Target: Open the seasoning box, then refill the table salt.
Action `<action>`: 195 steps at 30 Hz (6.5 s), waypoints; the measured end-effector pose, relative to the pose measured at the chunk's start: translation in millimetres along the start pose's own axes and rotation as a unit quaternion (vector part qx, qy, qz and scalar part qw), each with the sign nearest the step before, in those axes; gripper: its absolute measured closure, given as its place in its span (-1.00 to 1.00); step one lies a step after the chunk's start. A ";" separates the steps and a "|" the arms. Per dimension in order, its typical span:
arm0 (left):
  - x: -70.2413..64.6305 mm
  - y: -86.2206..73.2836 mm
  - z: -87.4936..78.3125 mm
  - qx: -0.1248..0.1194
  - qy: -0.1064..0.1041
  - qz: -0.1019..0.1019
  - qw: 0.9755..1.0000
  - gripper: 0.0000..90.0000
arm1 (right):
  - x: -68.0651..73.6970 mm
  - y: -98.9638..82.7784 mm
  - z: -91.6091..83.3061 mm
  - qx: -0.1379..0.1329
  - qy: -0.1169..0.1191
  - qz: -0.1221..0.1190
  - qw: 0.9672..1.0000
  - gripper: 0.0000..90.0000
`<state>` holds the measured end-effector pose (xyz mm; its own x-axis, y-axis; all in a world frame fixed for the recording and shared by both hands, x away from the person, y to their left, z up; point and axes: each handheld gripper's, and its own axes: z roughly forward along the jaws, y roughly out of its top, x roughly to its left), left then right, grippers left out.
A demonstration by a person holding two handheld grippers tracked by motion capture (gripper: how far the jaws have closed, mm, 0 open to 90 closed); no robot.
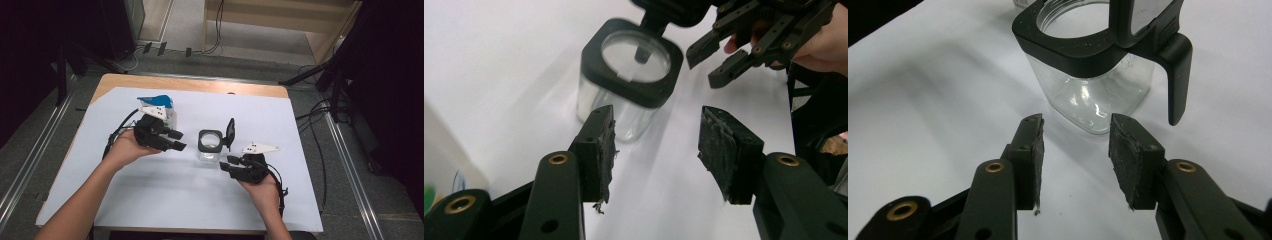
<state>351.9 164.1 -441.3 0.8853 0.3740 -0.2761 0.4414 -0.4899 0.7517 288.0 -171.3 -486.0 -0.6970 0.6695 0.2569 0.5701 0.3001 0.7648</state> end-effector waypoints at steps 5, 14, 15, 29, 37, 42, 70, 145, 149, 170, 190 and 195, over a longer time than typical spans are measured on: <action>5.1 -13.5 -7.2 0.000 0.013 -0.009 1.000 0.12 | -0.6 1.7 1.7 0.004 -0.003 -0.012 1.000 0.31; 14.5 -27.6 -24.0 -0.008 0.032 -0.024 0.999 0.10 | -2.8 3.9 5.0 0.010 -0.001 -0.016 1.000 0.31; 15.8 -28.5 -26.3 -0.007 0.034 -0.024 0.999 0.10 | -2.8 4.1 5.1 0.010 -0.001 -0.016 1.000 0.31; 43.2 -46.2 -58.2 -0.022 0.062 -0.062 0.996 0.13 | -3.6 4.6 6.7 0.013 -0.002 -0.016 1.000 0.32; 61.5 -47.6 -71.5 -0.030 0.084 -0.069 0.994 0.17 | -4.0 5.2 6.4 0.010 0.002 -0.013 1.000 0.32; 73.2 -38.2 -82.3 -0.027 0.082 -0.074 0.993 0.16 | -4.6 5.5 5.6 0.011 0.002 -0.012 1.000 0.33; 98.1 10.2 -87.0 -0.011 0.075 -0.024 0.997 0.40 | -7.0 5.5 6.9 0.013 0.004 -0.010 1.000 0.34; -22.5 63.4 -109.5 -0.003 0.017 0.014 1.000 1.00 | 85.6 45.8 66.8 -0.042 0.021 -0.069 0.996 0.08; -25.2 65.4 -110.0 -0.001 0.008 0.014 1.000 1.00 | 91.6 45.2 77.7 -0.045 0.015 -0.073 0.996 0.00; -28.3 69.6 -96.6 0.009 -0.034 -0.002 0.999 1.00 | 103.6 41.5 113.4 -0.077 -0.019 -0.096 0.992 -0.12; -26.2 69.8 -88.8 -0.009 -0.022 -0.007 1.000 1.00 | 105.5 38.3 111.9 -0.090 0.009 -0.093 0.992 0.38; -27.2 67.4 -84.8 -0.011 -0.019 -0.002 1.000 1.00 | 104.4 36.6 112.1 -0.086 0.014 -0.085 0.993 0.42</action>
<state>345.1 187.7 -332.3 0.8890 0.3448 -0.3014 0.4415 -0.4707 0.7639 284.8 -14.3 -497.4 -0.7894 0.6000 0.1298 0.3623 0.2845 0.8876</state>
